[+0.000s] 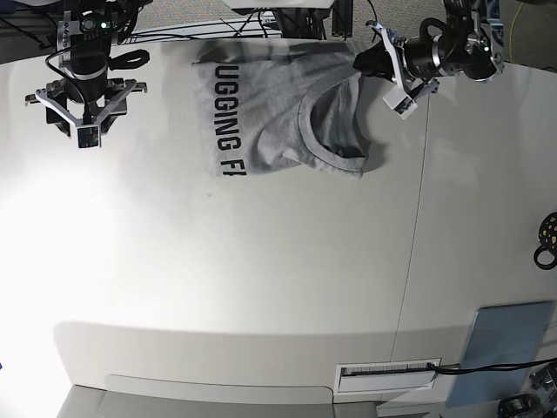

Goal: Fold the T-shirt properly
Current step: 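Grasp the bundle with both grippers and rotate it to square it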

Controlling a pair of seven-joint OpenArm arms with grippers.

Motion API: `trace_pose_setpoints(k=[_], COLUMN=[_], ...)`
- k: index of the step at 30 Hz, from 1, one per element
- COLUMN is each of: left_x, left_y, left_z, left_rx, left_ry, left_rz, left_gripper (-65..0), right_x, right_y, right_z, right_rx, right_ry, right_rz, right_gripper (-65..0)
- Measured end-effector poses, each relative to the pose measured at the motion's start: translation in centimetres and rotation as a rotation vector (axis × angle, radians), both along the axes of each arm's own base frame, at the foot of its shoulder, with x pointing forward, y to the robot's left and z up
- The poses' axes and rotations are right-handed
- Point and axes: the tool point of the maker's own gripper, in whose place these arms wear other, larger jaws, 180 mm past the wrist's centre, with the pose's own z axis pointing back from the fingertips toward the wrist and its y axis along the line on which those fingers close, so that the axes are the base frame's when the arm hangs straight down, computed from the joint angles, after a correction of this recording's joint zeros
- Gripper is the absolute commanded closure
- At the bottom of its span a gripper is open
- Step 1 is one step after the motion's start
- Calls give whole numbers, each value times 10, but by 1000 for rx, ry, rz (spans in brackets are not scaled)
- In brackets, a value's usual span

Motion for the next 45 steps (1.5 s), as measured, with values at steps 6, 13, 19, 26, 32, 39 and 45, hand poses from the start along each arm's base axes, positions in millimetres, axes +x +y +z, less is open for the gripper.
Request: trace_pose_setpoints(k=[6,13,19,26,32,39,45], left_x=[19,67,102,157,197,197,180], left_y=[22,54,67,78,82,92,113], left_z=[-10,-6,-14,-22,3,18,28], left_rx=[140,260,273,253,224,189,147], left_ry=[-95,-345,-442,-466,-540,-520,-492], left_rz=[54,231,281,356,386,381,431], left_gripper=[0,0,0,0,-21,-204,-92], right_x=[0,0,0,0,1,12,14], right_y=[0,0,0,0,8,31,64], right_z=[0,0,0,0,-3,-2,-7], right_rx=[1,1,1,0,55,192,342], right_ry=[0,0,0,0,-6,-74,-54], right_rz=[0,0,1,0,12,70,183], right_gripper=[-320,-320,-320,-320,-320,-320,-214])
